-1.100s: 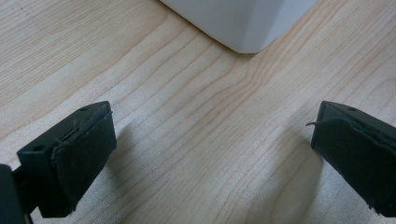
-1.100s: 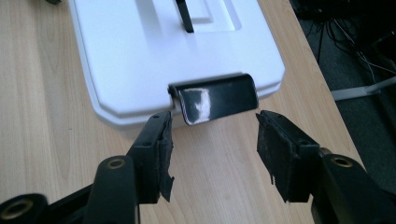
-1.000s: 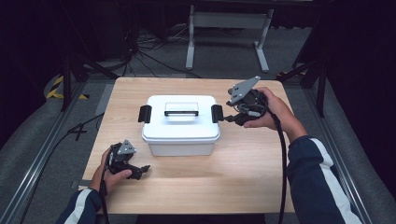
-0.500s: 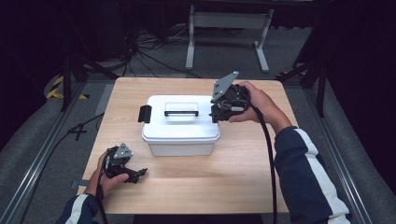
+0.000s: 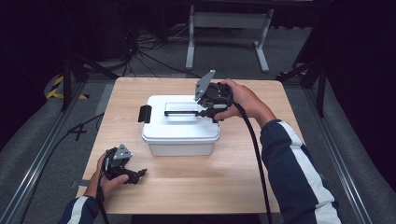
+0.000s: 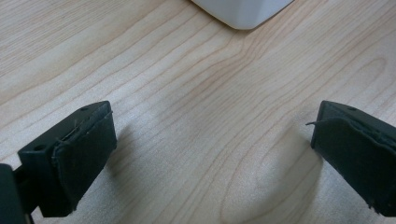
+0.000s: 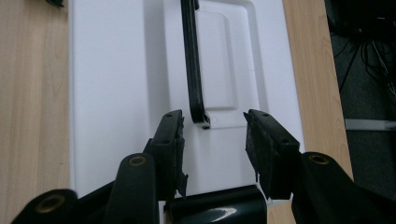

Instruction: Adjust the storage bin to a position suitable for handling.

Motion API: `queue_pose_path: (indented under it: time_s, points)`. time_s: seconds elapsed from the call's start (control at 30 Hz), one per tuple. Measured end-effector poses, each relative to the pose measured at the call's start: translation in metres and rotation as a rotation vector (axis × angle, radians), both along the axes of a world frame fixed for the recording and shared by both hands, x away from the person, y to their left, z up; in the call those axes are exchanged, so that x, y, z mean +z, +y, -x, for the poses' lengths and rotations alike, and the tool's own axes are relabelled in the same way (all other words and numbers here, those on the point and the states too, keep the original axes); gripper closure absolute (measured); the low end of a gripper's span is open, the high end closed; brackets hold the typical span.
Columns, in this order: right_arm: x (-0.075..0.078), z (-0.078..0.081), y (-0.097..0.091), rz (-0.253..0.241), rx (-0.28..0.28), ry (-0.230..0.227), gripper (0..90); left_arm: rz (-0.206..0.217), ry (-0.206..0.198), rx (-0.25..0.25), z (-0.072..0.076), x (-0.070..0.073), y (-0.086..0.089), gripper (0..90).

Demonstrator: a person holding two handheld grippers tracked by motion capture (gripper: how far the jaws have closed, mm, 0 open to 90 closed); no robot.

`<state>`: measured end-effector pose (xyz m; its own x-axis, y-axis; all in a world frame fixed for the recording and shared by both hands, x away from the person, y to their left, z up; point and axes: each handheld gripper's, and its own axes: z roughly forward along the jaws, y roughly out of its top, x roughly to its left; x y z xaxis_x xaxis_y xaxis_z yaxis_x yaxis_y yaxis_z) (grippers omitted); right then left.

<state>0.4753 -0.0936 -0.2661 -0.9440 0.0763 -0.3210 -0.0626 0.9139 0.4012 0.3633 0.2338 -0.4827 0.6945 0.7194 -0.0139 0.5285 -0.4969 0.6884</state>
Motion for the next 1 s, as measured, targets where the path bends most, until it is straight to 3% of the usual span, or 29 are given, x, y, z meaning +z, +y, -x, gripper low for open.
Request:
queue_pose_path:
  time_s: [0.5, 0.83, 1.0]
  points:
    - [-0.007, -0.008, 0.031, 0.088, 0.050, 0.018, 63.9, 0.001, 0.006, -0.005, 0.006, 0.000, 0.002, 0.6]
    - [-0.010, -0.006, 0.043, 0.101, 0.075, 0.002, 76.6, -0.001, 0.008, -0.011, 0.006, 0.000, 0.002, 0.5]
    - [-0.009, -0.004, 0.044, 0.082, 0.091, -0.020, 84.1, 0.000, 0.007, -0.012, 0.005, 0.000, 0.002, 0.5]
